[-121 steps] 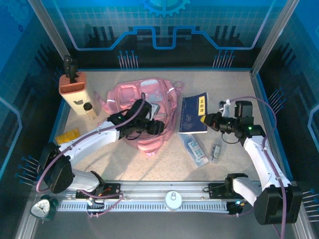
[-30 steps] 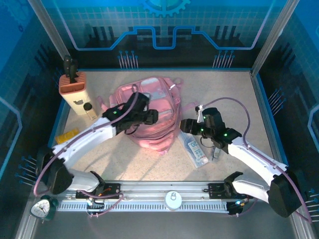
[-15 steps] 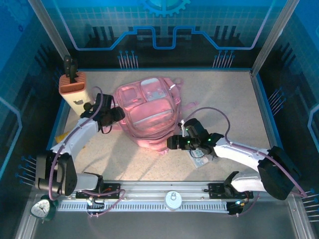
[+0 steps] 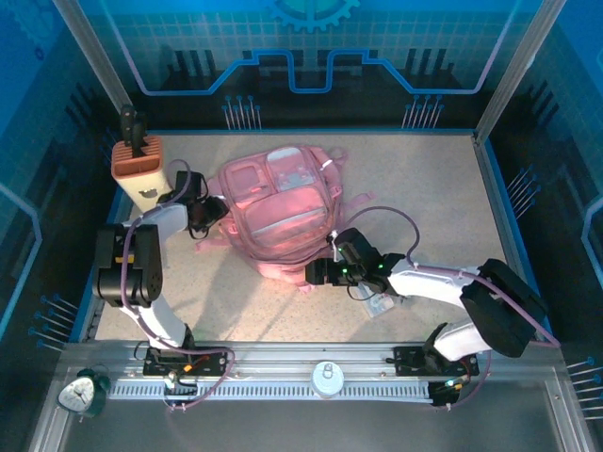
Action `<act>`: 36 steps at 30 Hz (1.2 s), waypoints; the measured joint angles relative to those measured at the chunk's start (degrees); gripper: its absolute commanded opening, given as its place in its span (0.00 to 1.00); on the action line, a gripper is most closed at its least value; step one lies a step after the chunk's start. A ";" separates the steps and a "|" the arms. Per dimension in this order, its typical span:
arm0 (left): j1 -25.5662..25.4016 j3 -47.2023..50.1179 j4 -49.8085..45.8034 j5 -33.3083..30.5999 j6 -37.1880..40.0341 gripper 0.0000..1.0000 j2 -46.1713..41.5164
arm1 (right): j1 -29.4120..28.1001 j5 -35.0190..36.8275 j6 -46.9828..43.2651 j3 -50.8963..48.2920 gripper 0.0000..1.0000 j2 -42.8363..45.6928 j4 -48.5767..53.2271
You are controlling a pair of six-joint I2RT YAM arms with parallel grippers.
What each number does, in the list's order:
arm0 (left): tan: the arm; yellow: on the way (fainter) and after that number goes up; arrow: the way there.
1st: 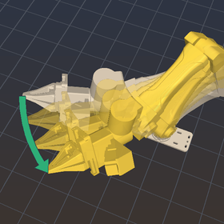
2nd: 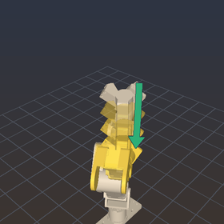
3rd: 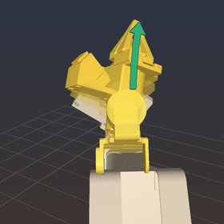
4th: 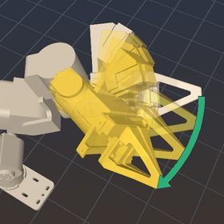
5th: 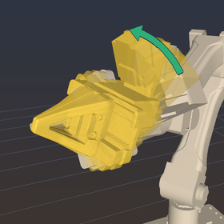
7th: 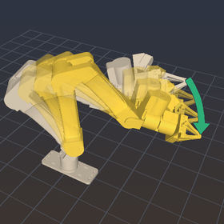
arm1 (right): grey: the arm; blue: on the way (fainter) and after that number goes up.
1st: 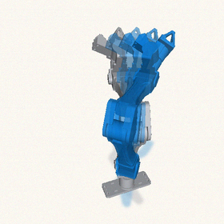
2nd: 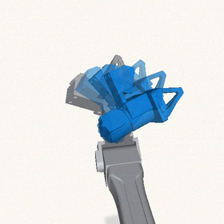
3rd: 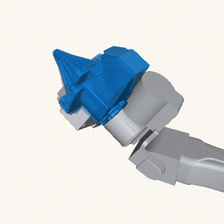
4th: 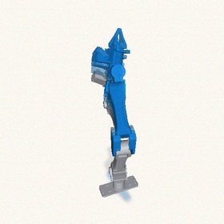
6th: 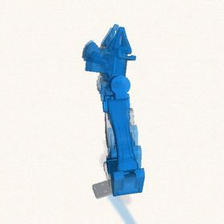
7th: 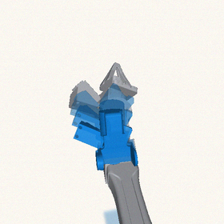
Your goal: Pack the student bag
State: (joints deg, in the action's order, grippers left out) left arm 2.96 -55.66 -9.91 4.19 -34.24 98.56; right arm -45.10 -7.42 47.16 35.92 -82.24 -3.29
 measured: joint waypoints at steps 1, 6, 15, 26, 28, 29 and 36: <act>0.00 -0.50 0.81 0.52 -0.35 0.33 0.61 | 0.00 0.28 -0.02 0.35 0.72 -0.66 -0.35; 0.00 -2.89 3.02 2.80 -0.50 0.05 2.67 | 0.81 1.22 -0.50 2.71 0.65 -3.04 -1.70; -0.09 -2.78 3.87 4.70 -3.34 0.00 0.83 | 12.55 -1.38 -4.66 12.63 0.46 -11.63 -0.37; -12.92 1.95 5.79 2.47 -17.70 0.00 -4.79 | 30.56 -2.16 -13.70 32.35 0.67 -21.38 3.43; -15.69 2.38 5.95 1.81 -20.55 0.00 -5.27 | 30.53 -0.44 -15.80 32.22 0.70 -18.53 6.99; -16.87 2.56 5.92 1.31 -21.84 0.00 -5.55 | 30.38 0.37 -16.81 31.89 0.72 -16.70 8.72; -23.04 3.74 5.81 -2.97 -29.92 0.00 -7.02 | 24.57 6.56 -21.16 23.32 0.71 -1.33 17.31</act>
State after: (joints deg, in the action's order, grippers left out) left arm -20.08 -51.92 -4.10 1.21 -64.16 91.55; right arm -20.53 -0.86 26.00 59.24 -83.57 14.02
